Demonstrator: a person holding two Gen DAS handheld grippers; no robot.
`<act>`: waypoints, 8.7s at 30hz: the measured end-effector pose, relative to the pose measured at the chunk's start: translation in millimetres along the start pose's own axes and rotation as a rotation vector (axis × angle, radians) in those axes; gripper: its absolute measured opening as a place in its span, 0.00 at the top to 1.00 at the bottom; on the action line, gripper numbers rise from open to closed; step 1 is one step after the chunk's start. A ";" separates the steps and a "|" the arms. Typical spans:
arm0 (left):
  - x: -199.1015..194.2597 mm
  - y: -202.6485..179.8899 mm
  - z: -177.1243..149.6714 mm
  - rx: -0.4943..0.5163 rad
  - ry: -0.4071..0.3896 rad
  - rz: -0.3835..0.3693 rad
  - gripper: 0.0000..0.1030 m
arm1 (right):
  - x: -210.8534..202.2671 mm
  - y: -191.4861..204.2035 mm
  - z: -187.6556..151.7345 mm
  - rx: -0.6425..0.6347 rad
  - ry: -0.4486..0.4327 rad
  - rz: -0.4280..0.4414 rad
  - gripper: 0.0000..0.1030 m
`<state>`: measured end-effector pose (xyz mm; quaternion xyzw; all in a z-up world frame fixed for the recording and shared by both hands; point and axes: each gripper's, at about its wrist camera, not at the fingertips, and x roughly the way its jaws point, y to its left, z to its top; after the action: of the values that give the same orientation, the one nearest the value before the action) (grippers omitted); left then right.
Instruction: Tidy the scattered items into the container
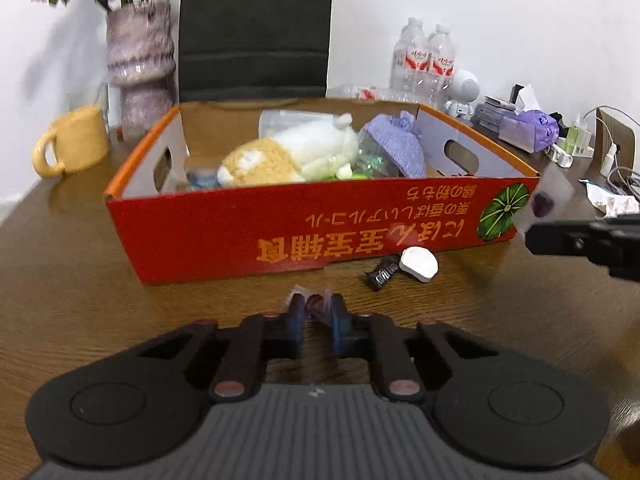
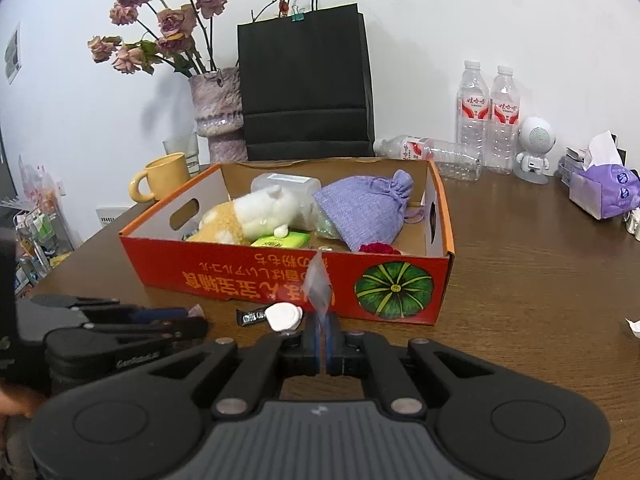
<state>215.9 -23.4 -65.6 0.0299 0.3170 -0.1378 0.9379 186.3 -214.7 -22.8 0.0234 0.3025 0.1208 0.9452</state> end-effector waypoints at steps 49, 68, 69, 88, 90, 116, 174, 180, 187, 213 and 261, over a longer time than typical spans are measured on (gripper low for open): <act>21.2 45.2 84.8 -0.083 -0.276 0.119 0.00 | 105.0 -4.3 86.2 -0.046 0.023 -0.008 0.15; -44.9 30.6 50.4 -0.131 -0.295 0.084 0.00 | 33.7 6.3 63.5 -0.062 -0.063 -0.022 0.08; -47.5 29.9 46.4 -0.132 -0.289 0.083 0.00 | 28.9 6.5 60.5 -0.064 -0.068 -0.019 0.08; -23.7 14.4 10.0 -0.065 -0.093 0.071 0.06 | 32.7 20.1 1.7 -0.204 0.052 0.039 0.39; -18.5 15.5 9.3 -0.071 -0.078 0.066 0.17 | 44.3 21.6 1.5 -0.205 0.074 0.041 0.46; 40.5 -34.7 21.4 0.068 0.034 -0.060 0.54 | 56.4 -15.9 0.5 -0.082 0.105 0.041 0.78; 57.8 39.2 101.6 -0.107 -0.162 0.048 0.80 | 101.7 -27.8 83.3 -0.053 0.032 -0.022 0.77; 61.6 37.9 94.2 -0.065 -0.171 0.064 0.22 | 107.8 -26.7 81.9 -0.063 0.036 0.014 0.36; 42.0 30.3 91.6 -0.062 -0.227 0.121 0.00 | 96.2 -17.7 83.6 -0.104 -0.011 -0.010 0.00; -20.8 18.1 93.3 -0.194 -0.188 0.185 0.00 | 30.1 14.1 96.6 -0.046 0.007 -0.132 0.00; -125.8 -39.1 97.3 -0.234 0.043 0.387 0.00 | -66.3 8.2 97.6 0.020 0.220 -0.052 0.00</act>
<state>166.4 -44.8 89.1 -0.0160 0.3391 0.0833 0.9369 188.7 -219.9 95.3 0.0115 0.4060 0.0949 0.9089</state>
